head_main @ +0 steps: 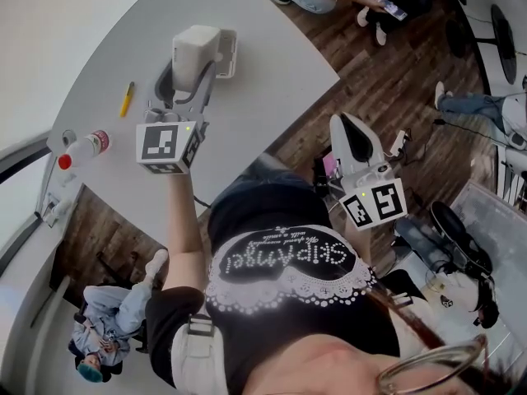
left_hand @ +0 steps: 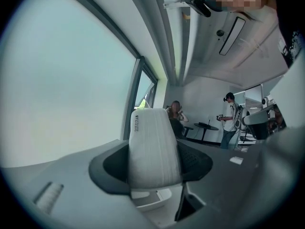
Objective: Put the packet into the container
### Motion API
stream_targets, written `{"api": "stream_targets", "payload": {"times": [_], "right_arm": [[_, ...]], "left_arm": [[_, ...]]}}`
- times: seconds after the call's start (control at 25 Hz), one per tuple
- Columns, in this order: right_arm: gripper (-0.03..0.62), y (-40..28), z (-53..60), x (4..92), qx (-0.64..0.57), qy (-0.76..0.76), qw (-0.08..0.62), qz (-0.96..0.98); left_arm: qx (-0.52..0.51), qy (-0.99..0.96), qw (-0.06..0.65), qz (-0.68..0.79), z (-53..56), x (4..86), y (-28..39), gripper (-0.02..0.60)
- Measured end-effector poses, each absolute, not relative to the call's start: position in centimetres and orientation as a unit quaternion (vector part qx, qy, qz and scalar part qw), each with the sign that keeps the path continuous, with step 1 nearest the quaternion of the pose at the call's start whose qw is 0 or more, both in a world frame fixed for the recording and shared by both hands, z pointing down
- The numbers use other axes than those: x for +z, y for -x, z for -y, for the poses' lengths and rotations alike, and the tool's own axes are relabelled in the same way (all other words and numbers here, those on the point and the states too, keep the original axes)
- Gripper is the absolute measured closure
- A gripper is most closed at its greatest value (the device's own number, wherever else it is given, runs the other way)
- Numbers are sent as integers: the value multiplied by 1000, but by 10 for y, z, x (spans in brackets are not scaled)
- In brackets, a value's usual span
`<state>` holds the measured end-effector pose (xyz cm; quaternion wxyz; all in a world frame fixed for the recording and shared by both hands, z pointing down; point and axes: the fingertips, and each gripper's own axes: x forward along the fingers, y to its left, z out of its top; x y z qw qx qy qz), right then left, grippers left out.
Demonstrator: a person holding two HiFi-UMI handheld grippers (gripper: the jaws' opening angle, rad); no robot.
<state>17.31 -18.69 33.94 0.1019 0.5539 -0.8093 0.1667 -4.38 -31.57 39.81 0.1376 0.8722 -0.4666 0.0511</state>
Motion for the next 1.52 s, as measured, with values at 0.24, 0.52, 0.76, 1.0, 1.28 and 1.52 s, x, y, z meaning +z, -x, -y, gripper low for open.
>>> {"api": "stream_targets", "payload": {"times": [0.24, 0.52, 0.76, 1.0, 1.28, 1.52], "right_arm": [[592, -174, 184, 339, 169, -559, 105, 805], [592, -174, 185, 341, 171, -559, 107, 804], [592, -174, 185, 340, 171, -558, 108, 805], [592, -175, 185, 340, 170, -559, 108, 804], [592, -175, 186, 341, 171, -558, 107, 805], [592, -173, 187, 343, 172, -557, 109, 805]], "left_arm": [[69, -869, 150, 467, 328, 430, 43, 310], [103, -864, 159, 467, 334, 462, 41, 310], [113, -858, 166, 473, 340, 477, 38, 308], [132, -857, 175, 467, 340, 493, 35, 310], [159, -855, 183, 459, 341, 511, 30, 310], [178, -849, 195, 458, 342, 527, 29, 308]]}}
